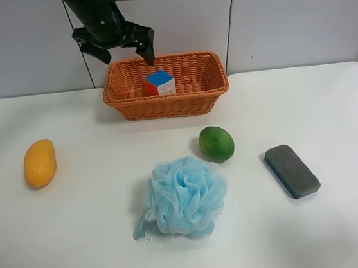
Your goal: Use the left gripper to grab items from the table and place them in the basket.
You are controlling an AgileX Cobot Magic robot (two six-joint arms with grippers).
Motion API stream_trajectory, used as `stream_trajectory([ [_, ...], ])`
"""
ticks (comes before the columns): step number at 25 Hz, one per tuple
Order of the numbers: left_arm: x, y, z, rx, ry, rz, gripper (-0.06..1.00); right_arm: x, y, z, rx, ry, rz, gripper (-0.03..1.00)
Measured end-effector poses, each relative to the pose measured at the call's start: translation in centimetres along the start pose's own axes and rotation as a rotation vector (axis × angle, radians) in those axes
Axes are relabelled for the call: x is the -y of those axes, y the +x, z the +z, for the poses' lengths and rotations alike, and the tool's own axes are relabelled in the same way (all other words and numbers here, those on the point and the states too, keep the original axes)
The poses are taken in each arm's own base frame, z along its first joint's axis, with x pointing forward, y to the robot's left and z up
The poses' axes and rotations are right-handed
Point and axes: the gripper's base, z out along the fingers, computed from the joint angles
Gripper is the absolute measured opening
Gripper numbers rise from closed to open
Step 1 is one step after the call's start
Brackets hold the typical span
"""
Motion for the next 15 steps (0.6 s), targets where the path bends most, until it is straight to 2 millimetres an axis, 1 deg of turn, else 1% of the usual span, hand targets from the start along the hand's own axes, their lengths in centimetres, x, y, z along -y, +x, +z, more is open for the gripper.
stream_trajectory([
  [3, -0.4, 0.1, -3.5, -0.022, -0.055, 0.032, 0.99, 0.0, 0.0, 0.0, 0.0, 0.0, 0.0, 0.99],
  [7, -0.6, 0.3, -7.3, -0.038, -0.094, 0.056, 0.99, 0.0, 0.0, 0.0, 0.0, 0.0, 0.0, 0.99],
  [10, -0.6, 0.3, -10.1, 0.0, -0.107, 0.094, 0.99, 0.0, 0.0, 0.0, 0.0, 0.0, 0.0, 0.99],
  [13, -0.6, 1.4, -12.4, 0.008, -0.114, 0.112, 0.99, 0.0, 0.0, 0.0, 0.0, 0.0, 0.0, 0.99],
  [15, -0.6, 3.0, -13.6, -0.016, -0.114, 0.115, 0.99, 0.0, 0.0, 0.0, 0.0, 0.0, 0.0, 0.99],
])
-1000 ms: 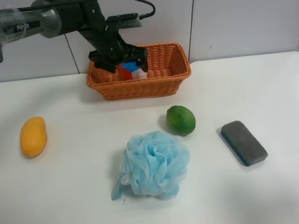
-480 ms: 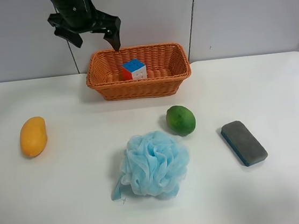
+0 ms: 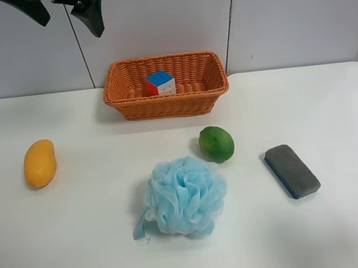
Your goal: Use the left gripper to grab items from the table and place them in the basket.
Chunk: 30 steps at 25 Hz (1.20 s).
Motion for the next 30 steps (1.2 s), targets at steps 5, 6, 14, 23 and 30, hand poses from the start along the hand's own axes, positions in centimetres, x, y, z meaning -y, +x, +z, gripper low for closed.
stream_trajectory([
  [5, 0.1, 5.8, -4.3, -0.01, -0.001, 0.006, 0.99, 0.0, 0.0, 0.0, 0.0, 0.0, 0.0, 0.99],
  [6, 0.1, 7.2, -5.2, 0.0, -0.001, 0.006, 0.99, 0.0, 0.0, 0.0, 0.0, 0.0, 0.0, 0.99],
  [14, 0.8, 19.1, -9.9, 0.045, 0.017, -0.021, 0.99, 0.0, 0.0, 0.0, 0.0, 0.0, 0.0, 0.99],
  [23, 1.6, 30.3, -12.8, 0.168, 0.046, -0.044, 0.99, 0.0, 0.0, 0.0, 0.0, 0.0, 0.0, 0.99],
  [30, 1.7, 34.2, -11.4, 0.326, -0.009, -0.149, 0.99, 0.0, 0.0, 0.0, 0.0, 0.0, 0.0, 0.99],
])
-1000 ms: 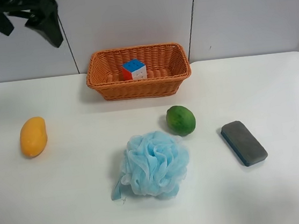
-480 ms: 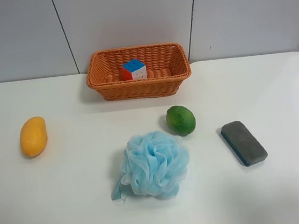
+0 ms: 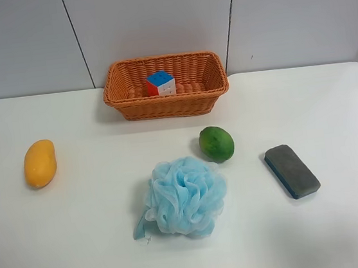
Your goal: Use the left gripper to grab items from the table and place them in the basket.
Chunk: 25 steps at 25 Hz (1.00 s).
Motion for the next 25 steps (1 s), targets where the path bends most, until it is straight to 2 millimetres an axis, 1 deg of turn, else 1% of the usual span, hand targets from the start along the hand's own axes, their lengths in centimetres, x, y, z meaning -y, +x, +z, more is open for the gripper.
stream_trajectory([
  [2, -0.1, 0.9, 0.2, 0.017, -0.038, -0.041, 0.99, 0.0, 0.0, 0.0, 0.0, 0.0, 0.0, 0.99],
  [5, -0.2, 2.0, 0.0, 0.031, -0.092, -0.094, 0.99, 0.0, 0.0, 0.0, 0.0, 0.0, 0.0, 0.99],
  [10, 0.0, 3.1, -1.4, 0.128, -0.168, -0.129, 0.99, 0.0, 0.0, 0.0, 0.0, 0.0, 0.0, 0.99],
  [15, 0.5, 4.1, -2.7, 0.236, -0.209, -0.135, 0.99, 0.0, 0.0, 0.0, 0.0, 0.0, 0.0, 0.99],
  [25, 0.6, 4.4, -2.9, 0.258, -0.21, -0.13, 0.99, 0.0, 0.0, 0.0, 0.0, 0.0, 0.0, 0.99],
])
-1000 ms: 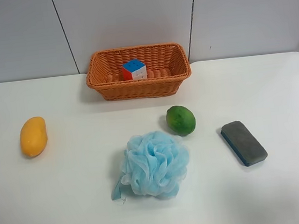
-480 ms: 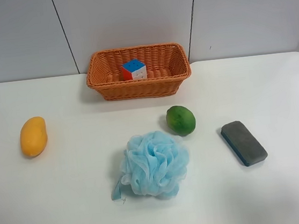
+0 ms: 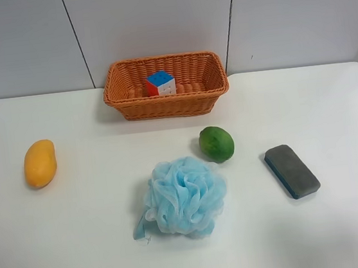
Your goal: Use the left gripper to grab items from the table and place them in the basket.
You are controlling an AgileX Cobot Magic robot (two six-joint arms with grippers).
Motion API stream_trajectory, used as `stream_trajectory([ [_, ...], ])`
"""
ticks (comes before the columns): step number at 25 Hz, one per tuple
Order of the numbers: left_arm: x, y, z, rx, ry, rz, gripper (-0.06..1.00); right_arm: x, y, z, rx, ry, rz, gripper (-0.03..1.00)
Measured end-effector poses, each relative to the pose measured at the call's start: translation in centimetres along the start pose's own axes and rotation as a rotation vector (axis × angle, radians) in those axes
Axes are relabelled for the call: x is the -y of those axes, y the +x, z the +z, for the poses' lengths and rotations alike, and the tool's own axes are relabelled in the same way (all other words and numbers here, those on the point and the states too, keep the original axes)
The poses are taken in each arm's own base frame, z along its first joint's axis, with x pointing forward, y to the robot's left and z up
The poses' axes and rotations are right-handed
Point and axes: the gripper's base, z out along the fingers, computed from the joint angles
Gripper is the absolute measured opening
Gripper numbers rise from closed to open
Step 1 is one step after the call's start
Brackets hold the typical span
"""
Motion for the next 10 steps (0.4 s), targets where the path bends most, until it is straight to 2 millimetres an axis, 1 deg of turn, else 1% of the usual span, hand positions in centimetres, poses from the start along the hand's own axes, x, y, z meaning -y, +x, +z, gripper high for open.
stream_trajectory([
  [10, 0.0, 0.01, 0.0, -0.001, 0.0, 0.002, 0.99, 0.0, 0.0, 0.0, 0.0, 0.0, 0.0, 0.99],
])
